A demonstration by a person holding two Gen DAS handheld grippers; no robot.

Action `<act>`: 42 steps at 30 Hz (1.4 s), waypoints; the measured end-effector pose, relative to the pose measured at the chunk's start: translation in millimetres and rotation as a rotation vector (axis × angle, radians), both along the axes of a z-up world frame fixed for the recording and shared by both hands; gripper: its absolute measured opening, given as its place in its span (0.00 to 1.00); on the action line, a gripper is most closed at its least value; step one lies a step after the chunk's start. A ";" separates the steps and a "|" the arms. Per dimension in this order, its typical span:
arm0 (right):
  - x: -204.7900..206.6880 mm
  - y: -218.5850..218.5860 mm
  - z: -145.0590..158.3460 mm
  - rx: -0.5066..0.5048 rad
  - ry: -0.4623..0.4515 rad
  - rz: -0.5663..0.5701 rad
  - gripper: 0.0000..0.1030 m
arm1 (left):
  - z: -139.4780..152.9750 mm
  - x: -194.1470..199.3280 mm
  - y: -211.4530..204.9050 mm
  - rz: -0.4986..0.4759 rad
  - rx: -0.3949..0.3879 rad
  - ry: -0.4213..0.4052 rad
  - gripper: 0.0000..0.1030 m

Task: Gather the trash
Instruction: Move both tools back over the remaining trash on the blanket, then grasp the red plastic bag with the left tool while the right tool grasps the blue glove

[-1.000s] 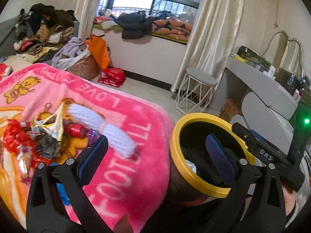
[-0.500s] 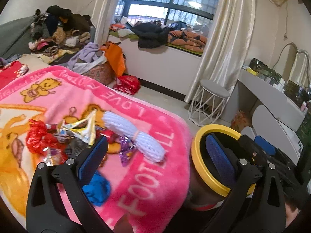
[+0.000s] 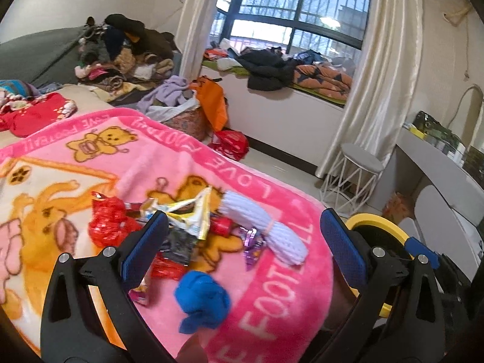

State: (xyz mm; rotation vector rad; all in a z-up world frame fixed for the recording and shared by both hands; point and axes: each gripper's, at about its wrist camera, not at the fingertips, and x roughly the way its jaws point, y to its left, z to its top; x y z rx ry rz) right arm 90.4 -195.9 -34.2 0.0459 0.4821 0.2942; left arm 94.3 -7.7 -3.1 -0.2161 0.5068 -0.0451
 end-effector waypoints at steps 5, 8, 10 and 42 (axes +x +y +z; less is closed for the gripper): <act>0.8 20.5 -4.2 0.001 0.030 0.043 0.81 | -0.7 -0.4 19.8 0.047 -0.005 -0.001 0.90; 2.1 30.3 -7.7 -0.007 0.045 0.068 0.81 | -1.7 0.3 36.7 0.086 -0.018 0.004 0.90; 2.6 38.2 -10.2 -0.015 0.056 0.083 0.81 | -2.5 0.8 44.7 0.110 -0.019 0.007 0.90; 35.1 150.2 -68.6 -0.156 0.321 0.285 0.81 | -52.6 20.8 152.1 0.305 -0.077 0.176 0.90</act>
